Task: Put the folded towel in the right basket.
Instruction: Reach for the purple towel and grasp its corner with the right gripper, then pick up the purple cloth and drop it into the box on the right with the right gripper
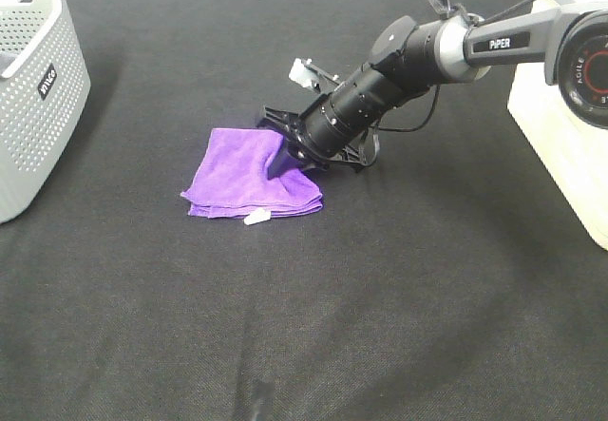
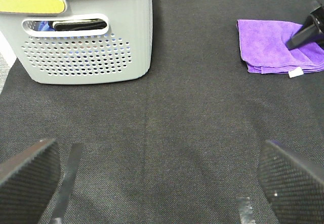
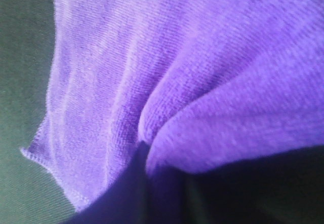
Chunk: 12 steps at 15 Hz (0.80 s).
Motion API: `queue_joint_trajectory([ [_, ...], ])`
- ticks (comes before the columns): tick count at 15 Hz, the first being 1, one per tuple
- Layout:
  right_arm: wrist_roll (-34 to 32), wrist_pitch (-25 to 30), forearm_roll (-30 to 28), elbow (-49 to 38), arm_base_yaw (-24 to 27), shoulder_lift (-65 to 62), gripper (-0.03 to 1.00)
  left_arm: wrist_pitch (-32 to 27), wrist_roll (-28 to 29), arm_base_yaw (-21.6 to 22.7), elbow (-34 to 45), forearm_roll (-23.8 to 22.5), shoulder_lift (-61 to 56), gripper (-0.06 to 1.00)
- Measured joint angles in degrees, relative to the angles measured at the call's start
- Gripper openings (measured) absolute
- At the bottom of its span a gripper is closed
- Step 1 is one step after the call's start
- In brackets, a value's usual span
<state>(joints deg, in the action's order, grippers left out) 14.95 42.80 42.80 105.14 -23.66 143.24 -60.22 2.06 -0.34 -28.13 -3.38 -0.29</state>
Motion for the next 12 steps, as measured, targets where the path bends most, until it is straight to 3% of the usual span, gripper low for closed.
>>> queue_joint_trajectory([
  [2,0.0,0.2,-1.7,-0.2,-0.2,-1.0,0.08,0.0,0.0,0.0,0.0,0.0,0.0,0.99],
  [6,-0.1,17.3,-7.9,3.6,3.2,-11.2,0.08,0.0,0.0,0.0,0.0,0.0,0.0,0.99],
  [9,-0.4,25.9,-10.8,13.6,11.7,-21.9,0.08,0.0,0.0,0.0,0.0,0.0,0.0,0.99],
  [12,-3.9,26.2,-19.4,21.4,23.4,-26.7,0.08,0.0,0.0,0.0,0.0,0.0,0.0,0.99],
])
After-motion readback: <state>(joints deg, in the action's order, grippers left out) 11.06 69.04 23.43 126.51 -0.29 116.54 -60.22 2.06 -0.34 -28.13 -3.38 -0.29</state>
